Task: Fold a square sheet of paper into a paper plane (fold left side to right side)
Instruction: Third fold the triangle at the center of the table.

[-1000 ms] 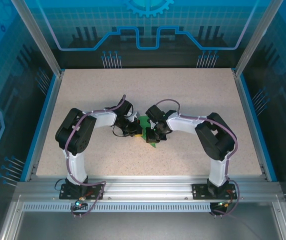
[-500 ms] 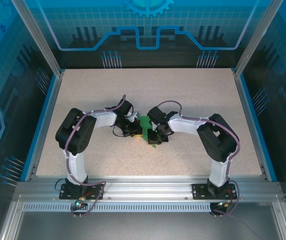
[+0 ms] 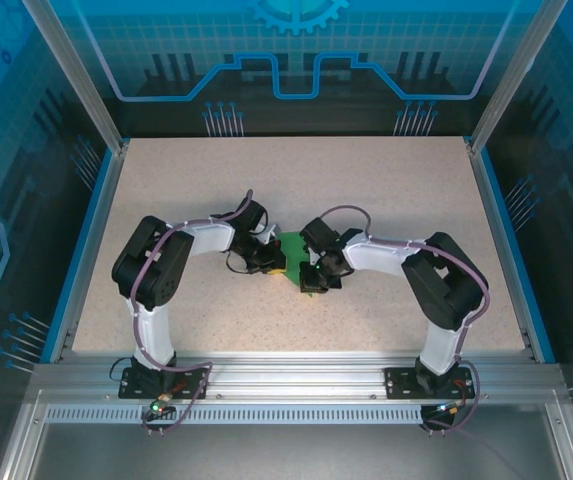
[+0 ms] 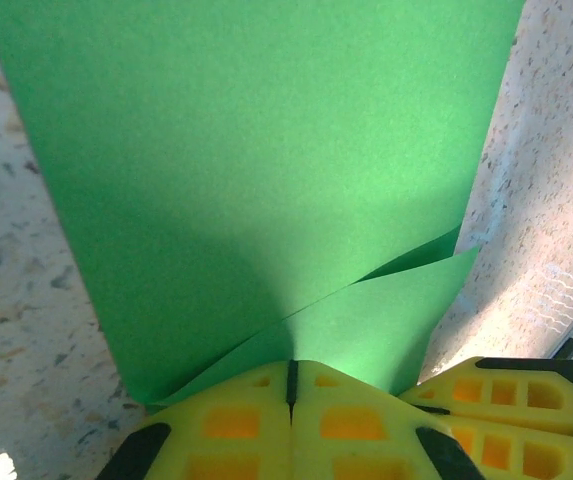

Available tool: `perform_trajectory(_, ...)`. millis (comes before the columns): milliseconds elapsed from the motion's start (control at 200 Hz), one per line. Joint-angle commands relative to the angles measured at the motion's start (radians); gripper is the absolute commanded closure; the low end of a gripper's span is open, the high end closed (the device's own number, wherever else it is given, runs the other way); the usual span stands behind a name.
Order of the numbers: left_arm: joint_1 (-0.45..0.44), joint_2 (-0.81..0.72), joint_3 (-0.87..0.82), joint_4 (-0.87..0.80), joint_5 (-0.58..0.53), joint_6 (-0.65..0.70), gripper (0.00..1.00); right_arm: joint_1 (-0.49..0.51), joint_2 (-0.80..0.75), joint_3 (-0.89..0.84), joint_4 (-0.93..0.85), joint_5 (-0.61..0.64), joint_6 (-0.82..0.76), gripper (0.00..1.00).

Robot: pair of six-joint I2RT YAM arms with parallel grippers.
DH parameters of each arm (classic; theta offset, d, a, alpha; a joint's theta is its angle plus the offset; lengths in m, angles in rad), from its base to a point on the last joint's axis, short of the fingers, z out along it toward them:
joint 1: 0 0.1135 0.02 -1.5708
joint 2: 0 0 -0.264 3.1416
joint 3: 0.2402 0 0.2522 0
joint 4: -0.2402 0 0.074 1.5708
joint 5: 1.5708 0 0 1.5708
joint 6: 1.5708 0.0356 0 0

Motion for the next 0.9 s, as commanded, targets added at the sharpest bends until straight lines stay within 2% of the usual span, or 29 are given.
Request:
perform_trajectory(0, -0.004, 0.061, -0.014, -0.102, -0.120, 0.017, 1.00, 0.008, -0.008, -0.058, -0.139, 0.011, 0.017, 0.92)
perform_trajectory(510, -0.004, 0.063, -0.011, -0.103, -0.119, 0.016, 1.00, -0.016, -0.096, -0.129, -0.141, 0.003, 0.008, 0.93)
perform_trajectory(720, -0.003, 0.059, -0.012, -0.094, -0.107, 0.008, 1.00, -0.030, -0.206, -0.089, -0.046, -0.044, -0.038, 0.92)
perform_trajectory(895, -0.004, 0.059, -0.015, -0.086, -0.104, 0.004, 1.00, -0.035, -0.157, -0.042, 0.038, -0.077, -0.024, 0.92)
